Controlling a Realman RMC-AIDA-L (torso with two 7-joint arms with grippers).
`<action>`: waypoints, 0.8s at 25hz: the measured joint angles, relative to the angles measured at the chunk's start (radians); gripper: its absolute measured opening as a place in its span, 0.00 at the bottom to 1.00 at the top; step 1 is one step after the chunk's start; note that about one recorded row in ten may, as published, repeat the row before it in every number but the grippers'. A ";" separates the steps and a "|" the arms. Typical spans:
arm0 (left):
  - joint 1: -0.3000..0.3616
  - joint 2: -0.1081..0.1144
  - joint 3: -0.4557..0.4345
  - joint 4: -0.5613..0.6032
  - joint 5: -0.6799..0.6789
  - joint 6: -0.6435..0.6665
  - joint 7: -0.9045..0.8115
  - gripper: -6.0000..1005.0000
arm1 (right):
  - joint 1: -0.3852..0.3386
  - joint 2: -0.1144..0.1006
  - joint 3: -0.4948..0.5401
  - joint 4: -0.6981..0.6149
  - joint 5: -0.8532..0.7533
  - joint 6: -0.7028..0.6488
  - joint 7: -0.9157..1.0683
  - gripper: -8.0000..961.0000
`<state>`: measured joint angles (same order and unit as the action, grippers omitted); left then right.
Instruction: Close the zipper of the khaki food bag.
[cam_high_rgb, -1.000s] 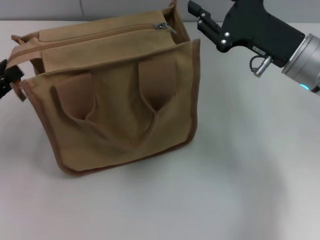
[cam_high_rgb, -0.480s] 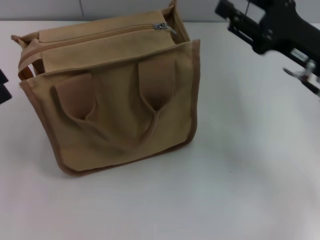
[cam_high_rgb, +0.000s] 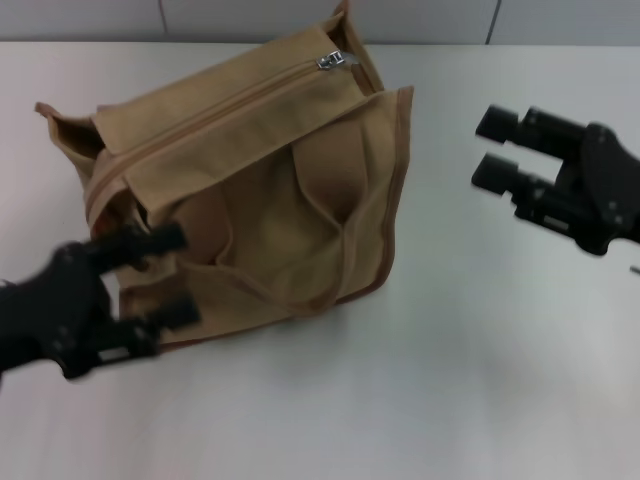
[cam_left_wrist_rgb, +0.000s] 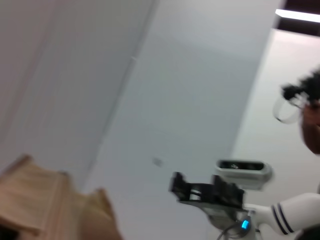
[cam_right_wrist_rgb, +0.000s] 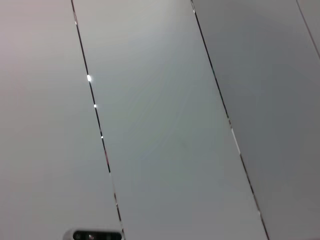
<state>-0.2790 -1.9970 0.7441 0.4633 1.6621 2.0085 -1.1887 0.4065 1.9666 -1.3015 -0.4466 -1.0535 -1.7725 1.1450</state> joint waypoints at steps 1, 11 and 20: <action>0.000 -0.005 0.022 -0.003 0.000 0.000 0.027 0.83 | -0.004 0.003 0.001 0.003 -0.011 0.001 0.000 0.59; -0.024 -0.011 0.275 -0.015 -0.090 -0.009 0.097 0.83 | 0.034 0.043 0.000 0.004 -0.300 0.009 0.006 0.76; -0.045 -0.028 0.306 -0.036 0.026 -0.146 0.102 0.83 | 0.040 0.099 0.001 -0.004 -0.484 0.151 -0.041 0.78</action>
<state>-0.3237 -2.0255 1.0501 0.4277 1.6879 1.8620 -1.0867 0.4468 2.0653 -1.3001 -0.4502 -1.5375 -1.6212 1.1039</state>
